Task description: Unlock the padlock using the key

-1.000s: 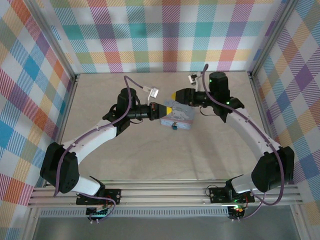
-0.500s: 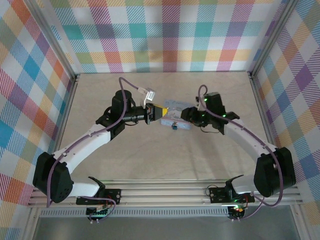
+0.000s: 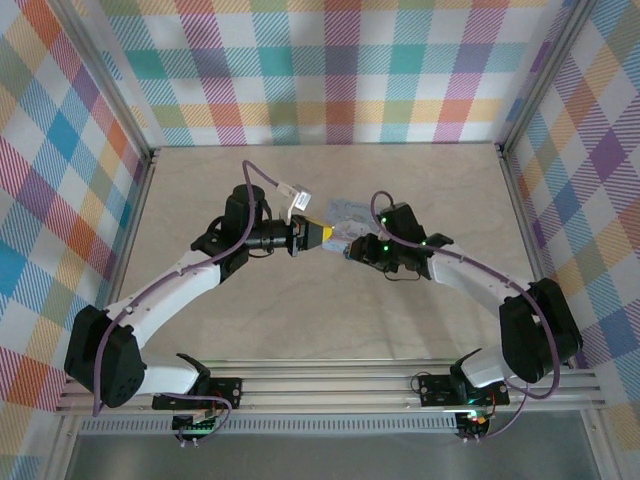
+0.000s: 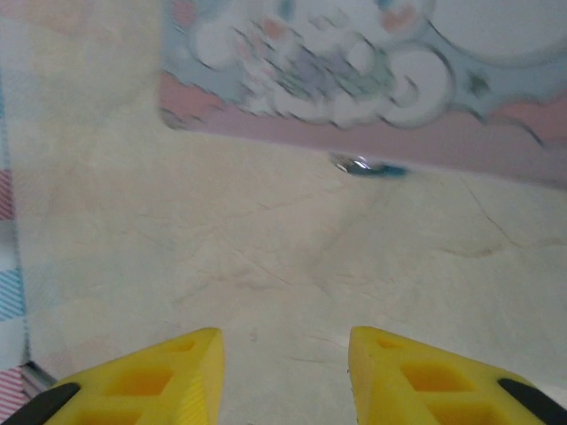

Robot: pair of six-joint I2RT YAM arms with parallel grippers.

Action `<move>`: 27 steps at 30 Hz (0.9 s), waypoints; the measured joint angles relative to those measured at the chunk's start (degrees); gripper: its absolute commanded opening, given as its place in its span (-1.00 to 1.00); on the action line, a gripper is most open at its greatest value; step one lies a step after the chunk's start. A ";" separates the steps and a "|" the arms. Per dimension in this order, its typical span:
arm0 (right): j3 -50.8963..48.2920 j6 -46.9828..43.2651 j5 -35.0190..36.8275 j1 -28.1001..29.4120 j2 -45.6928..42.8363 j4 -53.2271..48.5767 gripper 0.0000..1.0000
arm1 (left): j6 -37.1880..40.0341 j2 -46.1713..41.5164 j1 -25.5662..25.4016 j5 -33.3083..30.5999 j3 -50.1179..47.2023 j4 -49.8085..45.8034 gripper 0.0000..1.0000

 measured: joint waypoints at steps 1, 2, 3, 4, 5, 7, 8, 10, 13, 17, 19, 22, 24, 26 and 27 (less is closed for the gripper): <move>-1.11 0.37 0.59 0.28 0.00 -0.09 -0.17 | -0.55 0.22 0.17 1.33 -0.48 0.42 -1.00; -2.05 0.68 1.16 0.57 0.00 -0.22 -0.18 | -0.98 0.55 0.31 2.47 -0.68 0.85 -1.00; -2.78 1.01 1.79 0.85 0.02 -0.24 -0.18 | -1.36 1.11 0.39 3.78 -0.68 1.38 -1.00; -3.08 1.22 2.34 1.14 0.13 -0.24 -0.18 | -1.64 1.64 0.46 4.85 -0.68 1.64 -1.00; -3.13 1.49 2.89 1.44 0.28 -0.20 -0.18 | -1.81 1.99 0.48 5.60 -0.68 1.57 -1.00; -3.13 2.08 3.72 2.27 1.01 0.68 -0.17 | -2.19 2.62 0.61 6.82 -0.68 1.53 -1.00; -3.13 2.36 4.00 2.75 1.66 1.29 -0.16 | -2.36 2.71 0.70 7.02 -0.68 1.42 -1.00; -3.02 2.58 4.48 3.96 3.80 2.40 -0.15 | -2.45 2.71 1.22 7.32 -0.68 1.14 -1.00; -2.49 2.75 5.53 5.40 7.23 2.86 -0.15 | -2.58 2.71 2.05 7.41 -0.68 0.90 -1.00; 0.00 2.69 7.56 6.23 11.04 2.82 -0.15 | -2.58 2.73 2.99 6.29 -0.68 -0.61 -1.00; 1.97 2.51 9.35 6.23 12.24 2.69 -0.14 | -2.60 2.86 3.34 5.16 -0.68 -1.29 -1.00; 5.14 2.21 12.76 6.25 13.27 2.58 -0.14 | -2.99 3.28 3.89 2.99 -0.96 -1.99 -1.00; 6.58 1.88 14.80 6.25 13.70 2.58 -0.14 | -3.32 3.63 4.22 1.51 -1.60 -1.97 -1.00; 8.09 1.33 16.44 6.25 14.56 2.54 -0.12 | -4.11 4.00 4.44 0.07 -2.40 -2.08 -1.00; 8.98 0.94 17.25 6.25 15.28 2.47 -0.11 | -4.35 4.22 4.57 -0.63 -2.84 -2.08 -1.00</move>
